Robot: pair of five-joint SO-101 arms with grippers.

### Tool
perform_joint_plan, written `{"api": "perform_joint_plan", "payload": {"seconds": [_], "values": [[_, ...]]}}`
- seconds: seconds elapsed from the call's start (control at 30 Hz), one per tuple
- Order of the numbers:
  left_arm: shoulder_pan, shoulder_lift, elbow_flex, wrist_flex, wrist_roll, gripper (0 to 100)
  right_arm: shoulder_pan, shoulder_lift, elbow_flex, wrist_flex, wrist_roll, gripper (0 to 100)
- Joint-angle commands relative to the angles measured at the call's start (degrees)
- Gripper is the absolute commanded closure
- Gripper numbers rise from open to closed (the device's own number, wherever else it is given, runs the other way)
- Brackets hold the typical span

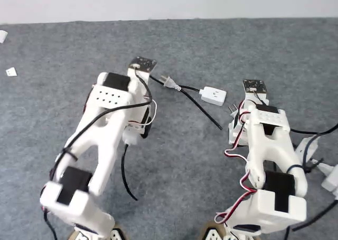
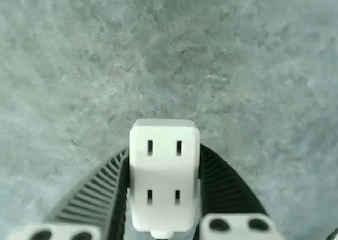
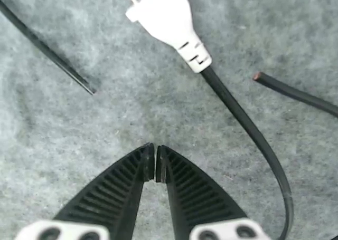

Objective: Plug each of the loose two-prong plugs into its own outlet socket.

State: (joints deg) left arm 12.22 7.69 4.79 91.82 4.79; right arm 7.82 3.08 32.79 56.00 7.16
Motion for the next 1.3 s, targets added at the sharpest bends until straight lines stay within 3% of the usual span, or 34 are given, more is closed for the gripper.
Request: {"api": "perform_joint_plan", "payload": {"seconds": [0.0,0.17,0.33,0.47,0.73,1.03,1.27], "values": [[-2.1,9.4,-2.6,-8.8,11.0,99,-0.3,-0.6,-0.3,0.7,0.5,99.0],[-2.6,17.7,-2.8,-21.5,16.7,99,-0.3,-0.6,-0.3,0.7,0.5,99.0],[-2.4,20.2,-2.9,-23.8,20.8,98,-0.3,-0.6,-0.3,0.7,0.6,99.0],[-2.9,20.3,-2.9,-23.9,20.7,97,-0.3,-0.6,-0.3,0.7,0.6,99.0],[-3.5,18.5,-2.8,-24.0,20.5,81,-0.3,-0.6,-0.3,0.7,0.5,99.0],[-6.9,17.0,-0.9,-28.7,16.1,80,-0.3,-0.5,-0.3,0.7,0.2,99.0],[-7.0,2.7,10.7,-35.8,12.9,79,-0.3,-0.4,-0.2,0.7,0.1,99.0]]}}
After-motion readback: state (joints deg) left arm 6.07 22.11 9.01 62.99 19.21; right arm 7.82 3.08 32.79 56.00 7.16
